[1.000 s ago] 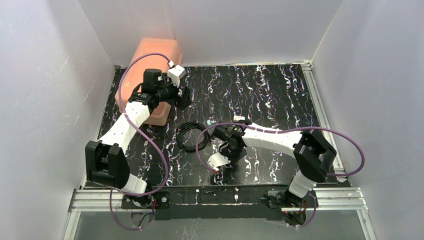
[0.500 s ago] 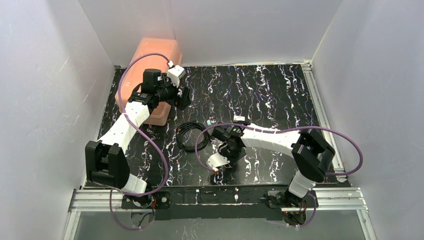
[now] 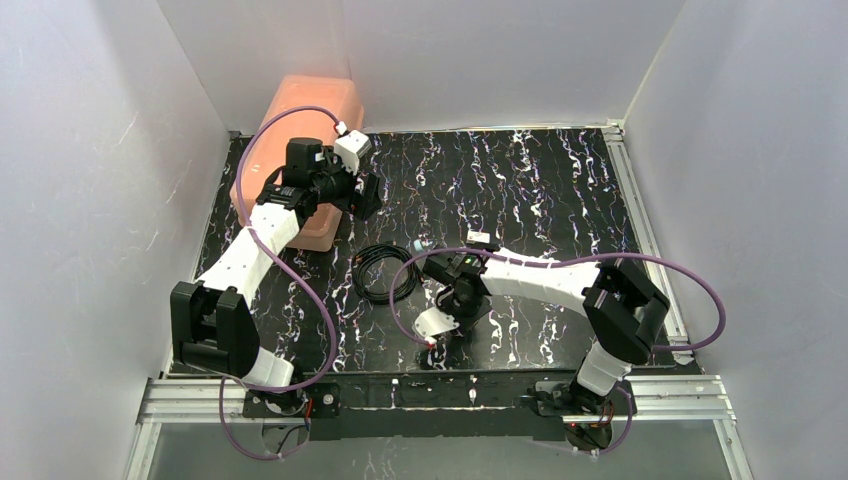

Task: Load the staples into the stapler
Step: Install the staple into the stapler.

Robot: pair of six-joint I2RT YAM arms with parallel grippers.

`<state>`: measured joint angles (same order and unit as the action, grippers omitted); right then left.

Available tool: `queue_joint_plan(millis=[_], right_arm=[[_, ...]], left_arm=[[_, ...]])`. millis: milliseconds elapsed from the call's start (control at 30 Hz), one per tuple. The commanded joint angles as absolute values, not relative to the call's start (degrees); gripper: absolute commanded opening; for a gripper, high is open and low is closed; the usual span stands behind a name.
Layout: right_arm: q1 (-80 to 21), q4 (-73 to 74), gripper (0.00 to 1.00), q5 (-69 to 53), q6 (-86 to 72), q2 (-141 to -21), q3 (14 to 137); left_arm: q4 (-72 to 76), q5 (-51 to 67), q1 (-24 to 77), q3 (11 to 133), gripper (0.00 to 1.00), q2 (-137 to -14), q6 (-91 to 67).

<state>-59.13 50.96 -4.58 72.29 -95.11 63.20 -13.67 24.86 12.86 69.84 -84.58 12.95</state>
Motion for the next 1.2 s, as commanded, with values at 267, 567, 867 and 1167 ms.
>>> queue_joint_plan(millis=[267, 567, 867, 1167], right_arm=[[-60.26, 50.45, 0.13, -3.91, 73.11, -95.23, 62.47], [-60.79, 50.46, 0.13, -3.18, 73.10, -95.32, 62.40], [-61.25, 50.92, 0.13, -2.69, 71.85, -95.62, 62.80], [-61.62, 51.35, 0.13, -2.15, 70.51, -96.09, 63.34]], left_arm=[[-13.30, 26.02, 12.47, 69.24, 0.99, -82.01, 12.82], [-13.32, 26.03, 12.39, 69.24, 0.99, -82.08, 12.76], [-13.34, 26.04, 12.38, 69.06, 0.98, -81.91, 12.69], [-13.35, 26.10, 12.30, 69.25, 0.99, -82.02, 12.63]])
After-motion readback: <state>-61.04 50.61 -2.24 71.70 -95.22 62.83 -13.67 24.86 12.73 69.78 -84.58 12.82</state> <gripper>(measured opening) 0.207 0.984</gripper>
